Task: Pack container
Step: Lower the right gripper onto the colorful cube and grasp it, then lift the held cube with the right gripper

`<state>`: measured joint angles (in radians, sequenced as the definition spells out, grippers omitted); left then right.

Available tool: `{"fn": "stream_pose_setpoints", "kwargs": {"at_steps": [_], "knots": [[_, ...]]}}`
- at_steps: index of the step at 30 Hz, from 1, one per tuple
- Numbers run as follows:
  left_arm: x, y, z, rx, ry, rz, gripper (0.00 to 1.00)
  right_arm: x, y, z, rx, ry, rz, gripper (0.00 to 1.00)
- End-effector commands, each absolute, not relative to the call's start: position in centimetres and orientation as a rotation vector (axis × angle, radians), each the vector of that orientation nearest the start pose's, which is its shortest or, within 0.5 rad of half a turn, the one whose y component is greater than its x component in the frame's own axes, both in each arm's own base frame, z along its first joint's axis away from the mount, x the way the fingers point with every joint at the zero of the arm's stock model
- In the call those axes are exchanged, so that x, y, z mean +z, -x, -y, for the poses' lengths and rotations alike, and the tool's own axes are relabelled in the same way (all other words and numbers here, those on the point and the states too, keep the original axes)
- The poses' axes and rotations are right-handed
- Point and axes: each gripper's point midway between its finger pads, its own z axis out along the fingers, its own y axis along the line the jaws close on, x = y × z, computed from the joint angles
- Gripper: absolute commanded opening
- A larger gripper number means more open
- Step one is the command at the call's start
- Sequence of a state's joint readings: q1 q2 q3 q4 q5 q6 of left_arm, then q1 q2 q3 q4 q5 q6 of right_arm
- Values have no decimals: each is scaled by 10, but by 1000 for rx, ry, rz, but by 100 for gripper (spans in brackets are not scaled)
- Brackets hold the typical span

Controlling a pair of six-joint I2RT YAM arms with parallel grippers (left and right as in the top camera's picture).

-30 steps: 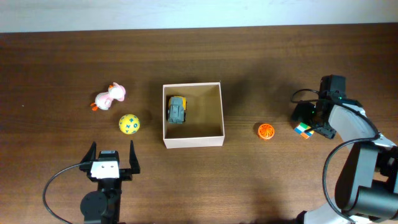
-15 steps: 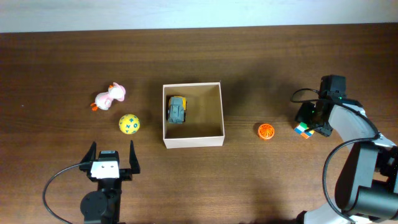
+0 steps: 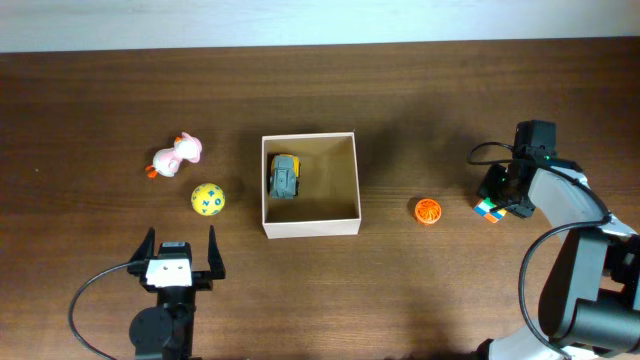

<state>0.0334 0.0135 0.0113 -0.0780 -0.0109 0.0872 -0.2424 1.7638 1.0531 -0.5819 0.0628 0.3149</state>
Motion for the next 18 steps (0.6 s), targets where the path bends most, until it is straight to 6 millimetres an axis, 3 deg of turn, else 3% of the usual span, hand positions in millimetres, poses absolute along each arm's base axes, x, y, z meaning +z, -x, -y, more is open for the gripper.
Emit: {"fn": "stream_pose_setpoints", "kwargs": {"at_steps": [1, 6, 18], "knots": [[156, -246, -10, 110, -52, -1651, 99, 24, -354, 99, -76, -802, -2737, 55], [156, -246, -10, 110, -52, -1651, 99, 35, -359, 99, -69, -801, -2735, 54], [156, -246, -10, 110, -52, -1651, 99, 95, -385, 94, -17, -654, -2743, 54]]}}
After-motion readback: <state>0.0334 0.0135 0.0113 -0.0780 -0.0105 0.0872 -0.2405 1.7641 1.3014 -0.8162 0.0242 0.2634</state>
